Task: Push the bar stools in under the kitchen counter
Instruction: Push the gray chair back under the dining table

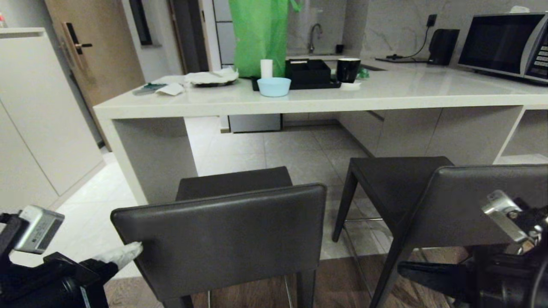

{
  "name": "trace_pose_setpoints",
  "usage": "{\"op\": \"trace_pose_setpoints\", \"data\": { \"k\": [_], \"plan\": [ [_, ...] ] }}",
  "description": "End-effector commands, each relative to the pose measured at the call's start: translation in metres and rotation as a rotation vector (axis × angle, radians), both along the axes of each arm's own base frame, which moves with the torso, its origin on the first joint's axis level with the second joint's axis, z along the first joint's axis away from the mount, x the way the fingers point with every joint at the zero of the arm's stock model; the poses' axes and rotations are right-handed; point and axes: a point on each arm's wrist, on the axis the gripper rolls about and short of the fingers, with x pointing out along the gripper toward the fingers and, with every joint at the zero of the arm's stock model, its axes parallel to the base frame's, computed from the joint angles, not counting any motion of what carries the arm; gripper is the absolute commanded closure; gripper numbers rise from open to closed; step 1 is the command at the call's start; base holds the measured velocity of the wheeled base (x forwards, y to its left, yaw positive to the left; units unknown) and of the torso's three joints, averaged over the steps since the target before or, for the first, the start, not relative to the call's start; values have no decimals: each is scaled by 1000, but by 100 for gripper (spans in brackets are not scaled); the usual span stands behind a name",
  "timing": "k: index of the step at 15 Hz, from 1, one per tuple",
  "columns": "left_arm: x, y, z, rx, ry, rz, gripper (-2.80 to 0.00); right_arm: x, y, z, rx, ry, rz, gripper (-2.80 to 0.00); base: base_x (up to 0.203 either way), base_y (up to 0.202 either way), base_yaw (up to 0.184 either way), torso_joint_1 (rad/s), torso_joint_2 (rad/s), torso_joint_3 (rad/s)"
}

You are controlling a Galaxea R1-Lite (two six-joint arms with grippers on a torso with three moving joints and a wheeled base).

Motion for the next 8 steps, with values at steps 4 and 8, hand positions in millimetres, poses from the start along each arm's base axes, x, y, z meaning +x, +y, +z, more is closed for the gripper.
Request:
{"op": "trace_pose_setpoints", "data": {
  "k": [4, 8],
  "plan": [
    [8, -2, -30, 45, 170, 0, 0, 36, 43, -21, -48, 163, 67, 0, 0, 0, 0, 0, 0, 0],
    [24, -3, -38, 60, 235, 22, 0, 57, 72, -24, -61, 191, 101, 0, 0, 0, 0, 0, 0, 0]
  ]
}}
